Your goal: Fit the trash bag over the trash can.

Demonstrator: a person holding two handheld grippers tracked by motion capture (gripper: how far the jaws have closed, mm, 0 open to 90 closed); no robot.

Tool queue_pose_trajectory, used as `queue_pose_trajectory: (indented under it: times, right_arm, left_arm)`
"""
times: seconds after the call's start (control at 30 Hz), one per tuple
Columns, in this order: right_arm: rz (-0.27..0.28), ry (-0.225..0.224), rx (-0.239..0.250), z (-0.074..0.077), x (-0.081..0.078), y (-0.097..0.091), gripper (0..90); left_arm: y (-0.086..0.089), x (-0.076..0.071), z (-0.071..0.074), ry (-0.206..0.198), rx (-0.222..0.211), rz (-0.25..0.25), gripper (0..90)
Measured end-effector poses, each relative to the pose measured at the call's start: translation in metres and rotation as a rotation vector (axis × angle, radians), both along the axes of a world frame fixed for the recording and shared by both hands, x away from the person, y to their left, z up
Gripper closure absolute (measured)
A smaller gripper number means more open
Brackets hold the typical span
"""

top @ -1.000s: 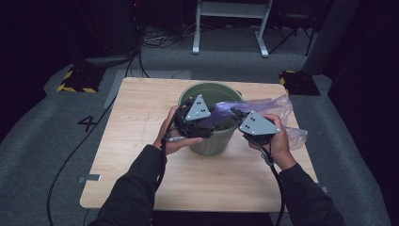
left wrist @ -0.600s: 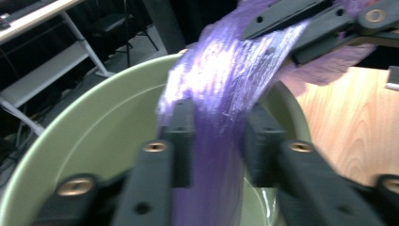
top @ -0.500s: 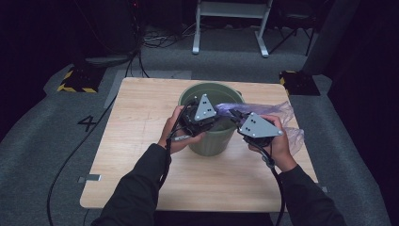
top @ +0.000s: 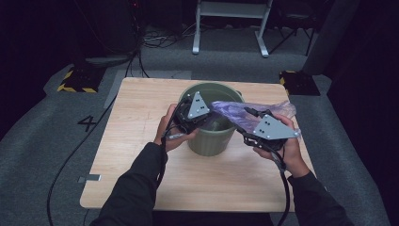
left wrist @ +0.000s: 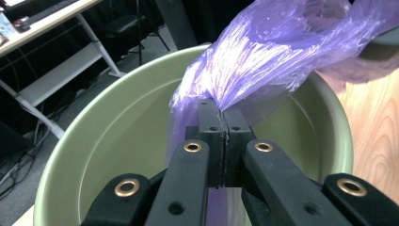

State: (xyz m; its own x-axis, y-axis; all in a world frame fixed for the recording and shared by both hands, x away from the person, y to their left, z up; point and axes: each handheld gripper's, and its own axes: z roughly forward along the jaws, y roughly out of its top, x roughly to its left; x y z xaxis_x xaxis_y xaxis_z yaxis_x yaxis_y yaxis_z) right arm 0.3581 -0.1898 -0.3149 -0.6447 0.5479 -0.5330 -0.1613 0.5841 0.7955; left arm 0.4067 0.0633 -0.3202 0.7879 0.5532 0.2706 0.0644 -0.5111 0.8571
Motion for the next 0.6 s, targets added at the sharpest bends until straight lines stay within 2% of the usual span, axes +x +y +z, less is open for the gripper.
queue_pose_trajectory:
  times: [0.2,0.33,0.47,0.6]
  right_arm:
    - [-0.019,0.026,-0.009,-0.006,-0.009,-0.021,37.8]
    - [-0.042,0.036,-0.020,-0.014,-0.011,-0.032,39.9]
    - [-0.084,0.036,-0.027,-0.021,-0.011,-0.043,63.1]
    - [-0.107,0.034,-0.015,-0.024,-0.008,-0.047,80.2]
  left_arm:
    - [0.013,0.005,-0.002,0.015,-0.008,0.011,89.0]
    - [0.020,0.010,-0.006,0.034,-0.024,0.016,88.9]
    - [0.024,0.013,-0.009,0.046,-0.035,0.022,88.7]
    - [0.024,0.014,-0.010,0.050,-0.049,0.023,86.5]
